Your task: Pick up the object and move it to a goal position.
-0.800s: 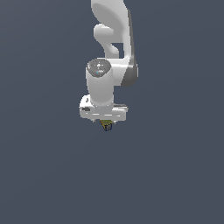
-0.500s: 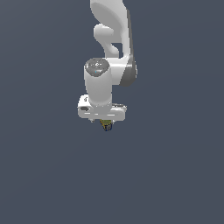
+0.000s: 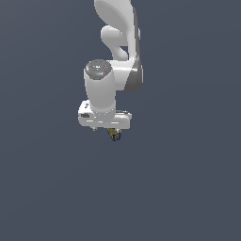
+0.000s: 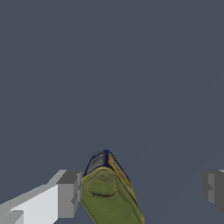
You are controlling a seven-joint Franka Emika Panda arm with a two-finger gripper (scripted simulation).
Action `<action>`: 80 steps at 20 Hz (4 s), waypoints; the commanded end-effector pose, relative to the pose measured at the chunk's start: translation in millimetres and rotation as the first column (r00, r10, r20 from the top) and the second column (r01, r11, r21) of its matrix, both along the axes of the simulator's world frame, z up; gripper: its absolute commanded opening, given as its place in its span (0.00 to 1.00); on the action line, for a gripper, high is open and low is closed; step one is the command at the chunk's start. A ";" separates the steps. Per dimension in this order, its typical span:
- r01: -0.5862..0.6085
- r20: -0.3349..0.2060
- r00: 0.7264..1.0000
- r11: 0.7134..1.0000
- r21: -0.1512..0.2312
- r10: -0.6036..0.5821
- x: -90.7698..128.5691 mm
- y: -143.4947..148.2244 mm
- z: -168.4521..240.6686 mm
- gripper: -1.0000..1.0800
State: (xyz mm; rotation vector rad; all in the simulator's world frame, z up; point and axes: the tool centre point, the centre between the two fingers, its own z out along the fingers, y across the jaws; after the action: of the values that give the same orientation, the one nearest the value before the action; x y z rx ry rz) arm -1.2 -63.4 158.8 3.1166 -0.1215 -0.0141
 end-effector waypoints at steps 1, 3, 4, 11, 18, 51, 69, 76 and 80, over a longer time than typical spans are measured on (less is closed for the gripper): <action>-0.010 0.000 1.000 1.000 0.001 0.010 -1.2 0.6 -1.1 0.96; -0.026 0.000 1.000 1.000 0.001 0.026 -2.9 0.9 -2.5 0.96; -0.036 -0.001 0.999 0.999 0.002 0.036 -4.0 1.2 -3.4 0.96; -0.144 0.000 0.990 0.990 0.007 0.144 -16.8 5.6 -13.6 0.96; -0.316 0.002 0.949 0.949 0.015 0.316 -38.6 13.2 -29.1 0.96; -0.553 0.010 0.833 0.833 0.022 0.553 -74.2 25.5 -92.8 0.96; -0.554 0.010 0.833 0.833 0.022 0.553 -74.0 23.7 -98.3 0.00; -0.554 0.010 0.833 0.833 0.022 0.553 -79.1 -0.5 -82.7 0.00; -0.554 0.010 0.833 0.832 0.022 0.554 -84.5 -27.7 -65.2 0.00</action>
State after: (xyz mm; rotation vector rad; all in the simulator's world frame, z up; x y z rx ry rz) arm -84.8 -79.7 84.8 3.0419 0.7927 -0.0063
